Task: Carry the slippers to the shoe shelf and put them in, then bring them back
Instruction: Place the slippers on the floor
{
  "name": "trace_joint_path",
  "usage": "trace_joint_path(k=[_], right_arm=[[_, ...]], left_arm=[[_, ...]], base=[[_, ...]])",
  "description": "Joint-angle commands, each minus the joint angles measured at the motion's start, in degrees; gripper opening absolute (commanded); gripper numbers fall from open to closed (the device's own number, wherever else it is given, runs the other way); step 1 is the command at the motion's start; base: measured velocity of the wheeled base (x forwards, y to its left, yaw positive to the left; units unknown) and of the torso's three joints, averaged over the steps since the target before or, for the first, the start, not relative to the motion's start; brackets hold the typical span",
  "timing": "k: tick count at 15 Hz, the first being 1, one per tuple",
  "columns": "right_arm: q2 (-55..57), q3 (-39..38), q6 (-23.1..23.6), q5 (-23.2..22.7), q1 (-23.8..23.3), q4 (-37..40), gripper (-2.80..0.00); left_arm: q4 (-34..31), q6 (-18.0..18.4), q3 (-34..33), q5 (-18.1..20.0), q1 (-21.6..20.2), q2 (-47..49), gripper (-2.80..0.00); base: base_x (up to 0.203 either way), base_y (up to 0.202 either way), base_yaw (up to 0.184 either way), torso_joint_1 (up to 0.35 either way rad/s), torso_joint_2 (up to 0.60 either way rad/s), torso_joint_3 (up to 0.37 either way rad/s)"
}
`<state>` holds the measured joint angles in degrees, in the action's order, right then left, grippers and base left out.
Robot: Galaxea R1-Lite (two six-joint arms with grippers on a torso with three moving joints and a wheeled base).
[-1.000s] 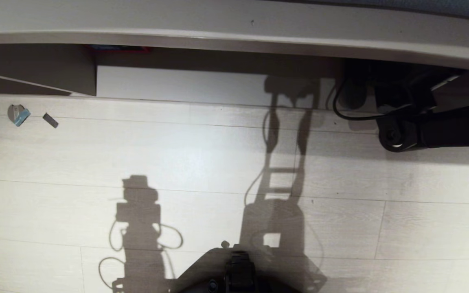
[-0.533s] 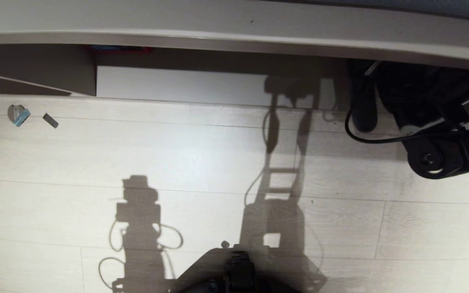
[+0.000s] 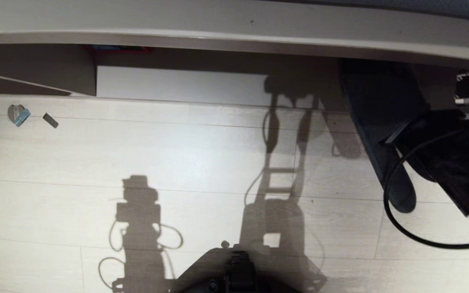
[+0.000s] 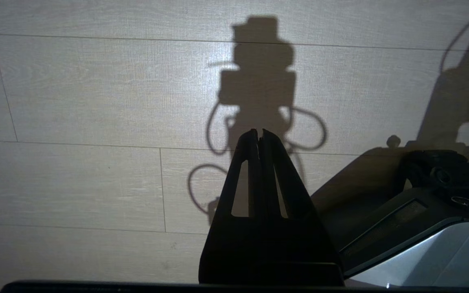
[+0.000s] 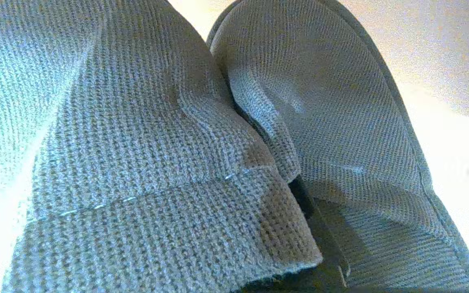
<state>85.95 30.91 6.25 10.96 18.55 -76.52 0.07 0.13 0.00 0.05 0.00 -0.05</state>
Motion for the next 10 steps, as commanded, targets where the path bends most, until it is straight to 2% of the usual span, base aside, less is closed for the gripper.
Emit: trace_joint_path(k=[1, 5, 7, 10], right_arm=[[-7.9, -7.3, 0.9, 0.6, 2.0, -0.3, -2.80], [-18.5, -14.9, 2.1, 1.5, 2.8, 3.2, -2.80], [-25.7, -16.2, 2.1, 1.8, 2.8, 8.6, -2.80], [-38.9, -16.8, 1.6, 2.0, 2.3, 22.1, -2.80]], left_arm=[[0.0, 0.0, 0.0, 0.0, 0.0, 0.0, -2.80], [0.0, 0.0, 0.0, 0.0, 0.0, 0.0, -2.80], [0.0, 0.0, 0.0, 0.0, 0.0, 0.0, -2.80], [0.0, 0.0, 0.0, 0.0, 0.0, 0.0, -2.80]], base=[[0.000, 0.000, 0.000, 0.000, 0.00, 0.000], [0.000, 0.000, 0.000, 0.000, 0.00, 0.000], [0.000, 0.000, 0.000, 0.000, 0.00, 0.000], [0.000, 0.000, 0.000, 0.000, 0.00, 0.000]])
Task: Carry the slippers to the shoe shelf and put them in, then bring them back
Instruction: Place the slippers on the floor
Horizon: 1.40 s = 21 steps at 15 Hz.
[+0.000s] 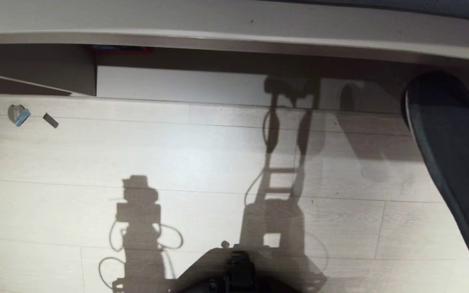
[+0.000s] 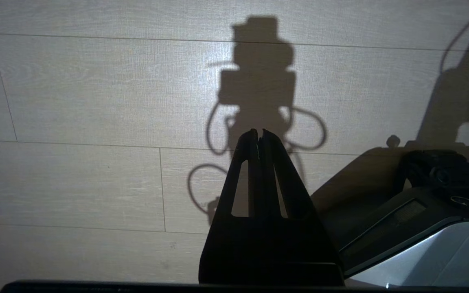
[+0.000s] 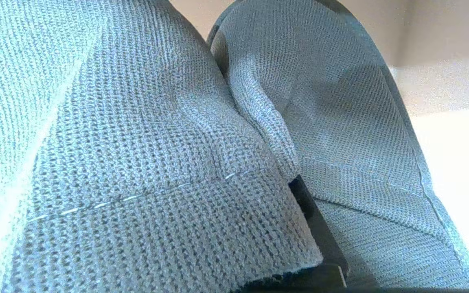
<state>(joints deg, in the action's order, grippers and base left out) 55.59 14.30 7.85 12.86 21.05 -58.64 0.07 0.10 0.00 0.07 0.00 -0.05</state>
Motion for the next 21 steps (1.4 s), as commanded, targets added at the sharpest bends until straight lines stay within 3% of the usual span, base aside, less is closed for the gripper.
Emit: trace_joint_path(k=[1, 5, 10, 13, 19, 21], right_arm=[[-12.5, -0.3, -0.6, 0.1, -0.5, 9.1, -2.80], [-24.6, 0.9, -5.7, 0.2, -5.6, 25.1, -2.80], [-34.9, 2.0, -6.7, -0.7, -14.8, 32.5, -2.80], [-41.4, 1.5, -6.9, -3.7, -18.3, 38.8, -2.80], [-55.5, -5.4, -7.3, -10.3, -20.7, 55.2, -2.80], [-55.6, -10.9, -6.9, -10.9, -20.8, 54.5, -2.80]], left_arm=[[0.0, 0.0, 0.0, 0.0, 0.0, 0.0, -2.80], [0.0, 0.0, 0.0, -0.1, 0.0, 0.0, -2.80], [0.0, 0.0, 0.0, 0.0, 0.0, 0.0, -2.80], [0.0, 0.0, 0.0, -0.1, 0.0, 0.0, -2.80], [0.0, 0.0, 0.0, -0.1, 0.0, 0.0, -2.80], [0.0, 0.0, 0.0, 0.0, 0.0, 0.0, -2.80]], base=[[0.000, 0.000, 0.000, 0.000, 0.00, 0.000], [0.000, 0.000, 0.000, 0.000, 0.00, 0.000], [0.000, 0.000, 0.000, 0.000, 0.00, 0.000], [0.000, 0.000, 0.000, 0.000, 0.00, 0.000], [0.000, 0.000, 0.000, 0.000, 0.00, 0.000], [0.000, 0.000, 0.000, 0.000, 0.00, 0.000]])
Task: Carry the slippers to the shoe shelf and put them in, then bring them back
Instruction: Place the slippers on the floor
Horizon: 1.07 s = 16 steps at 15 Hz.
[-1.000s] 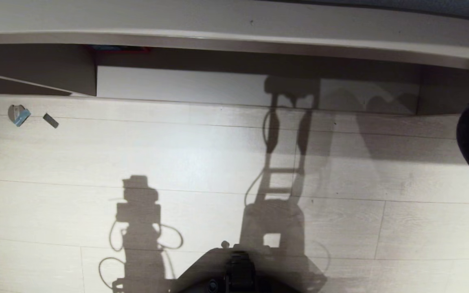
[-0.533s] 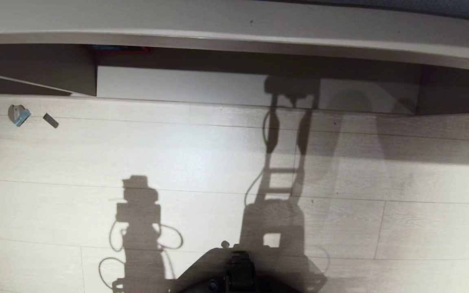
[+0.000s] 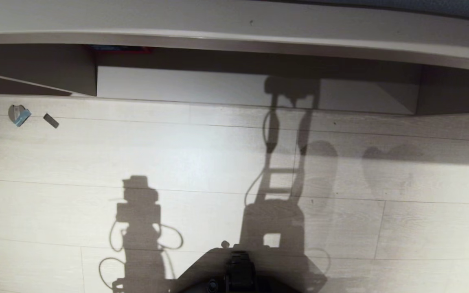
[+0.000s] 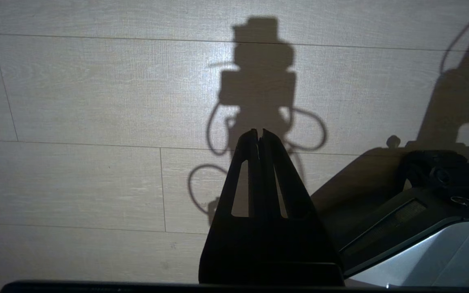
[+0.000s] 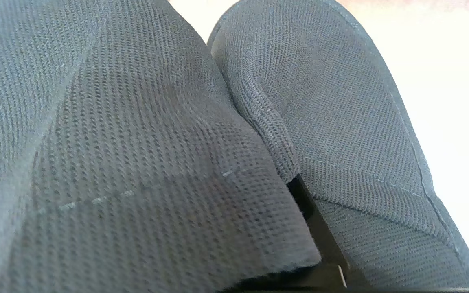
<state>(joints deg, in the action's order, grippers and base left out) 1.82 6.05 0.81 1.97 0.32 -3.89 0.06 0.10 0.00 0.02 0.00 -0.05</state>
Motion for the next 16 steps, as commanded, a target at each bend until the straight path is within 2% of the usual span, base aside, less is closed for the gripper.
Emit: trace_joint_path(k=[1, 3, 7, 16], right_arm=[[-1.9, -5.4, 0.8, -0.3, -0.1, -1.2, -2.80], [-1.8, -6.1, 2.1, -1.3, -0.1, 4.0, -2.80], [-1.8, -6.1, 2.6, -2.2, -0.1, 4.3, -2.80], [-1.8, -6.0, 0.6, -2.1, -0.1, 4.4, -2.80]], left_arm=[[0.0, 0.0, 0.0, 0.0, 0.0, 0.0, -2.80], [0.0, -0.1, 0.0, 0.1, 0.0, 0.0, -2.80], [0.0, 0.0, 0.0, 0.0, 0.0, 0.0, -2.80], [0.0, -0.4, 0.0, 0.0, 0.0, 0.0, -2.80]], base=[[0.000, 0.000, 0.000, 0.000, 0.00, 0.000], [0.000, 0.000, 0.000, 0.000, 0.00, 0.000], [0.000, 0.000, 0.000, 0.002, 0.00, 0.045], [0.000, 0.000, 0.000, 0.002, 0.00, 0.196]])
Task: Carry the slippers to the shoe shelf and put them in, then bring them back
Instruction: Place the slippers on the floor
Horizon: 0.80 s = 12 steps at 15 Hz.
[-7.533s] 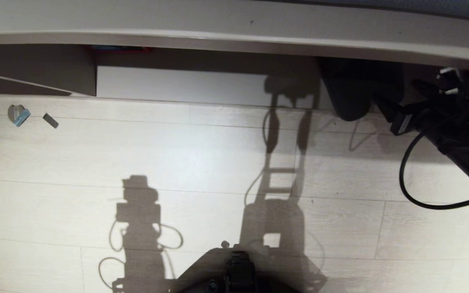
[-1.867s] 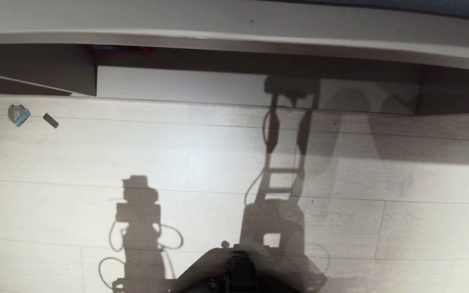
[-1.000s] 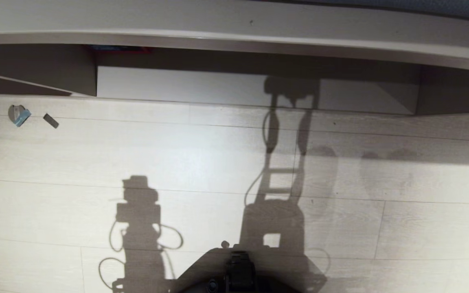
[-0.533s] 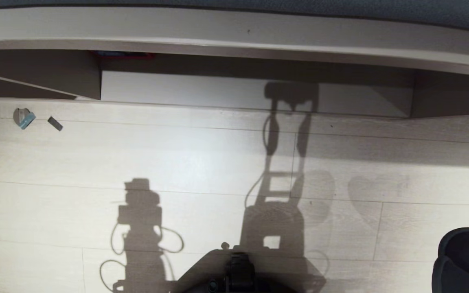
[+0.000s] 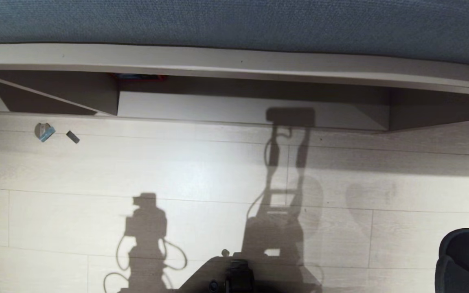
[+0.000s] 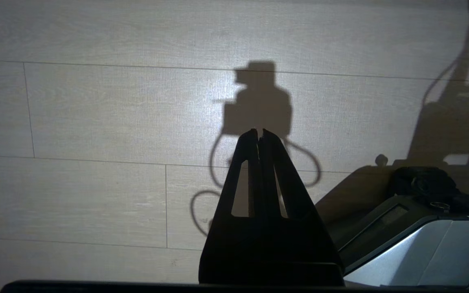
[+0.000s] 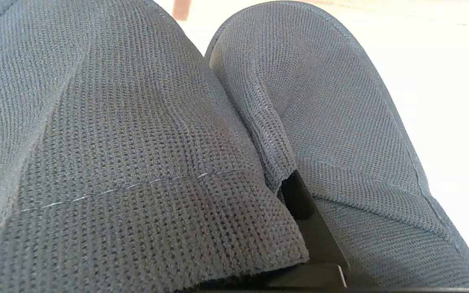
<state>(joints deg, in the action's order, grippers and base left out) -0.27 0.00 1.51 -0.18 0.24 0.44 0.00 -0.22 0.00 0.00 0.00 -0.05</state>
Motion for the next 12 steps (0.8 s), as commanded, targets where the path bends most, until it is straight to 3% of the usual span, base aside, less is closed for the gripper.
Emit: trace_joint_path(k=[1, 12], right_arm=[[0.2, 0.0, -0.4, 0.0, 0.0, 0.0, -2.80], [0.3, 0.1, -0.3, 0.1, 0.0, 0.0, -2.80]], left_arm=[[0.0, 0.0, 0.0, 0.0, 0.0, 0.0, -2.80], [0.0, 0.0, 0.0, 0.0, 0.0, 0.0, -2.80]], base=[[0.000, 0.000, 0.000, 0.002, 0.00, 0.200], [0.000, 0.000, 0.000, 0.001, 0.00, 0.202]])
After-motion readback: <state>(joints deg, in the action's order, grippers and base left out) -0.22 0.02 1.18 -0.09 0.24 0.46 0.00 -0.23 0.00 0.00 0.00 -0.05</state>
